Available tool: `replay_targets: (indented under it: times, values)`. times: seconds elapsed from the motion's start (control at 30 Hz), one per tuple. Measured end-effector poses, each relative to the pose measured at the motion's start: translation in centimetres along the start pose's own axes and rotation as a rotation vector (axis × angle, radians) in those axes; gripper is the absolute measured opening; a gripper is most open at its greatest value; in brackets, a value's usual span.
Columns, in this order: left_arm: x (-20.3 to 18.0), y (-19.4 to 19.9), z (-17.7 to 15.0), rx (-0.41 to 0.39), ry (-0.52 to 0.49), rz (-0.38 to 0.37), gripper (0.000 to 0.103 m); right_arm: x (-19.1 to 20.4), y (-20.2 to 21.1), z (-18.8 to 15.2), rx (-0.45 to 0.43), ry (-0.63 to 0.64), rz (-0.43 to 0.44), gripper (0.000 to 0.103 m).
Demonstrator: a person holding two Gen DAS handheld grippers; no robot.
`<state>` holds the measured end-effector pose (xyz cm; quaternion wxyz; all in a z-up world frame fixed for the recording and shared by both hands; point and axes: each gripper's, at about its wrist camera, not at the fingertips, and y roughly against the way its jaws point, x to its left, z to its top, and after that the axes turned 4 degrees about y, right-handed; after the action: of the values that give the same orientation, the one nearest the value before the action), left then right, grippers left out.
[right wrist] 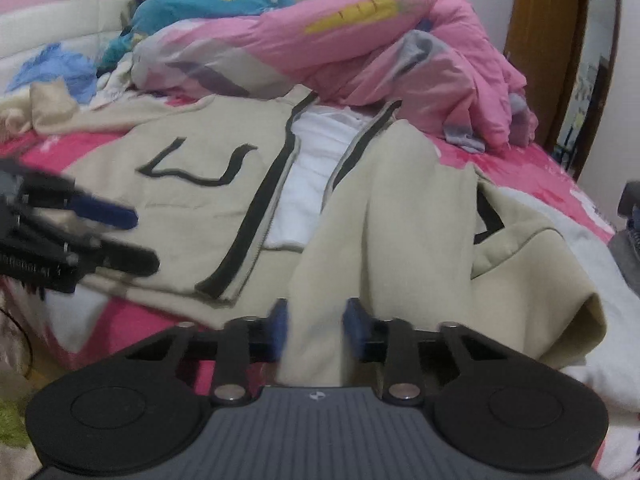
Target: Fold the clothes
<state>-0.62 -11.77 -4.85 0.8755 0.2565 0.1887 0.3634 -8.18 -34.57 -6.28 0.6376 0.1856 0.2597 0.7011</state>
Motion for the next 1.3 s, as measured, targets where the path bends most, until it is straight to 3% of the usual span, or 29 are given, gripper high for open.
replay_targets:
  times: [0.13, 0.27, 0.5, 0.6, 0.77, 0.87, 0.97, 1.03, 1.1, 1.2, 1.3]
  values:
    - [0.0, -0.1, -0.1, -0.003, -0.001, -0.001, 0.059, -5.5, 1.6, 0.3, -0.075, -0.308, 0.114, 0.007]
    - [0.0, -0.2, -0.1, -0.006, 0.000, -0.001, 0.060, -10.0, 2.0, 0.1, -0.127, -0.536, 0.214, 0.007]
    - [0.0, -0.1, -0.3, -0.012, 0.005, 0.002, 0.060, -15.1, 1.4, 2.8, -0.205, -0.719, 0.403, 0.007]
    - [0.0, -0.1, -0.2, -0.009, 0.006, 0.000, 0.060, -18.7, 1.4, 6.0, -0.254, -0.741, 0.411, 0.007]
    - [0.0, -0.2, -0.1, -0.003, 0.012, 0.003, 0.060, -27.4, 0.9, 15.1, -0.356, -0.677, 0.246, 0.007]
    - [-0.2, -0.2, 0.0, 0.001, 0.006, 0.011, 0.060, -32.2, -0.3, 20.0, -0.417, -0.615, 0.014, 0.007]
    - [-0.2, -0.2, 0.1, 0.008, 0.003, 0.015, 0.060, -36.1, -2.9, 22.7, -0.406, -0.550, -0.311, 0.007]
    - [-0.1, -0.2, 0.1, 0.012, 0.001, 0.014, 0.060, -38.1, -5.4, 23.1, -0.325, -0.529, -0.537, 0.018]
    - [0.0, -0.2, 0.1, 0.015, 0.001, 0.013, 0.060, -39.8, -7.3, 22.2, -0.231, -0.570, -0.668, 0.028]
    - [0.2, -0.1, 0.0, 0.012, 0.005, 0.006, 0.060, -39.9, -6.7, 20.1, -0.247, -0.609, -0.675, 0.031]
    - [0.3, -0.1, 0.0, 0.009, 0.008, 0.000, 0.060, -37.5, -4.3, 19.2, -0.274, -0.548, -0.656, 0.036]
